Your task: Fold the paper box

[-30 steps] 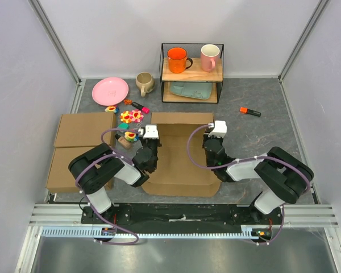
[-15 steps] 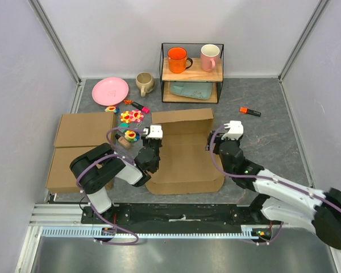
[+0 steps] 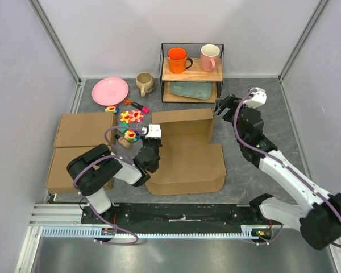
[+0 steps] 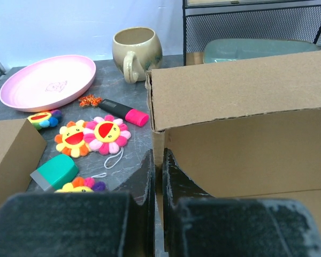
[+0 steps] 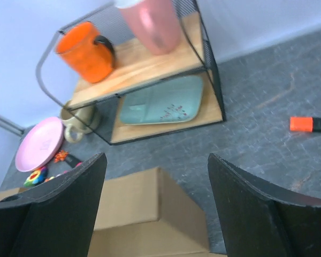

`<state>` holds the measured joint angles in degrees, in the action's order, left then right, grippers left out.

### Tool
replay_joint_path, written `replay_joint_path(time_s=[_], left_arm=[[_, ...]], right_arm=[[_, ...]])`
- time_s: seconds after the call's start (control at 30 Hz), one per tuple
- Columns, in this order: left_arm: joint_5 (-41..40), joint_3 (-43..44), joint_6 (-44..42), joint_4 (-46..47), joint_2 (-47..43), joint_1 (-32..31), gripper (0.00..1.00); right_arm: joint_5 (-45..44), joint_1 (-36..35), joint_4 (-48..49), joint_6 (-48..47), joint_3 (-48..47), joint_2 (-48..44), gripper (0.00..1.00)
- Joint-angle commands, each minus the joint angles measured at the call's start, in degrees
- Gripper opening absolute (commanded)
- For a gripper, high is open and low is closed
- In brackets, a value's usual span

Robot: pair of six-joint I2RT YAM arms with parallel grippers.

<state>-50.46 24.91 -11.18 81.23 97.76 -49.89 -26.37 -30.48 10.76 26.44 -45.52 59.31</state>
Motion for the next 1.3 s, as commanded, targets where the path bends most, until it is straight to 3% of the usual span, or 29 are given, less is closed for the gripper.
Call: replay_joint_path(time_s=[0.0,0.23,0.5,0.63,0.77,0.87,1.13,1.27], left_arm=[[-1.05,-1.7,5.64,-5.29,-1.78,0.05,0.02],[-0.7,-2.58,9.68,-9.86,-3.18,0.05,0.02],[-0.61,-2.49,10.39,-13.02,-4.24,-0.12,0.06],[3.15,-2.84,13.8,-19.26,-8.62,-0.3,0.24],[7.82,-2.76,17.06,-28.39,-15.12,-0.38,0.5],[10.55,-1.79,18.73,-37.35,-20.92,-0.38,0.6],[20.75,-1.09,23.73,-60.19,-47.08,-0.47,0.61],[21.89,-0.21,27.08,-61.28,-56.0,0.14,0.52]], right_arm=[[15.55,6.83,4.53,6.08,-1.33,7.81,0.83],[19.16,8.42,11.38,8.28,2.27,13.11,0.81],[20.31,8.59,12.79,7.67,4.73,17.42,0.77],[20.39,9.3,13.84,7.75,7.19,17.68,0.75],[20.39,9.56,13.93,7.75,7.55,18.38,0.74],[20.22,9.65,13.85,7.58,7.28,18.65,0.74],[20.39,9.65,13.67,7.05,7.11,19.35,0.74],[20.66,9.65,14.02,7.23,7.02,19.97,0.74]])
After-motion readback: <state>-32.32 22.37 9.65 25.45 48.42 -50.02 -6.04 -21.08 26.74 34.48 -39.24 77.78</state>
